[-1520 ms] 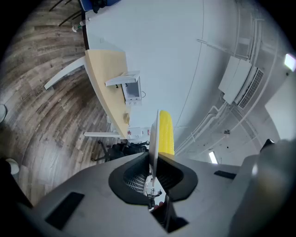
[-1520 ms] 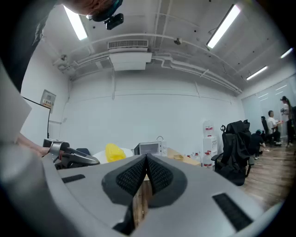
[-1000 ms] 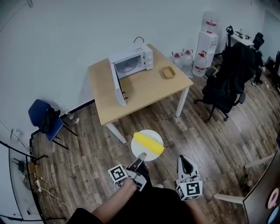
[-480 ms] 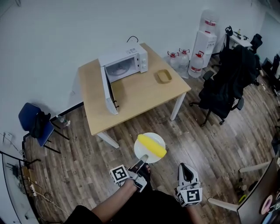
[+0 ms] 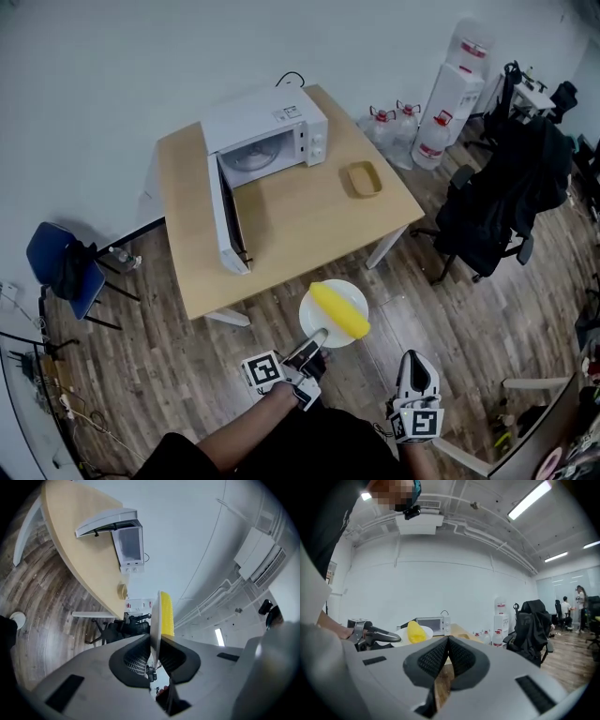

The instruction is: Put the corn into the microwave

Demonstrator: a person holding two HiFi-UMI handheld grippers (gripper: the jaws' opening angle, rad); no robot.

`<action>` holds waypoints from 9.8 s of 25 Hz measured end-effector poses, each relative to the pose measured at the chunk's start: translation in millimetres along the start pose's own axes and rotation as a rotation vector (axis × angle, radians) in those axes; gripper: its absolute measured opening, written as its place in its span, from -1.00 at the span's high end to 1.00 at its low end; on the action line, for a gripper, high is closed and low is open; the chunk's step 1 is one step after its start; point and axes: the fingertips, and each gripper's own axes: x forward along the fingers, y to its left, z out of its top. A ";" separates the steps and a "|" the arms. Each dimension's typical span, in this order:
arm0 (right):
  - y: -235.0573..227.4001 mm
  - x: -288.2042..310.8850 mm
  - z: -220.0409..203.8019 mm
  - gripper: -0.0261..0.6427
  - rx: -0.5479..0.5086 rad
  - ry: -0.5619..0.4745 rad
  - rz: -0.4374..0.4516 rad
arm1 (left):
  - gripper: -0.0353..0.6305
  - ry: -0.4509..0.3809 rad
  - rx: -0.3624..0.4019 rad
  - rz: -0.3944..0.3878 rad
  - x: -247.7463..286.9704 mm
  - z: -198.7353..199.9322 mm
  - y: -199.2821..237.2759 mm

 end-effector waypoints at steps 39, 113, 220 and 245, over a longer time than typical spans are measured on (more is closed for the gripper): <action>55.3 285.0 60.4 0.75 -0.040 0.001 0.235 | 0.80 -0.129 -0.057 0.002 110.0 208.8 20.0; 110.3 618.5 48.9 0.75 -0.133 0.211 0.848 | 0.79 -0.824 -0.136 0.200 205.0 562.0 231.1; 111.1 588.9 48.2 0.75 -0.071 0.192 0.854 | -0.13 -0.415 0.766 1.175 209.9 596.2 234.7; 95.0 582.1 45.8 0.75 -0.090 0.169 0.790 | -0.20 -0.503 0.814 1.088 204.1 587.8 207.6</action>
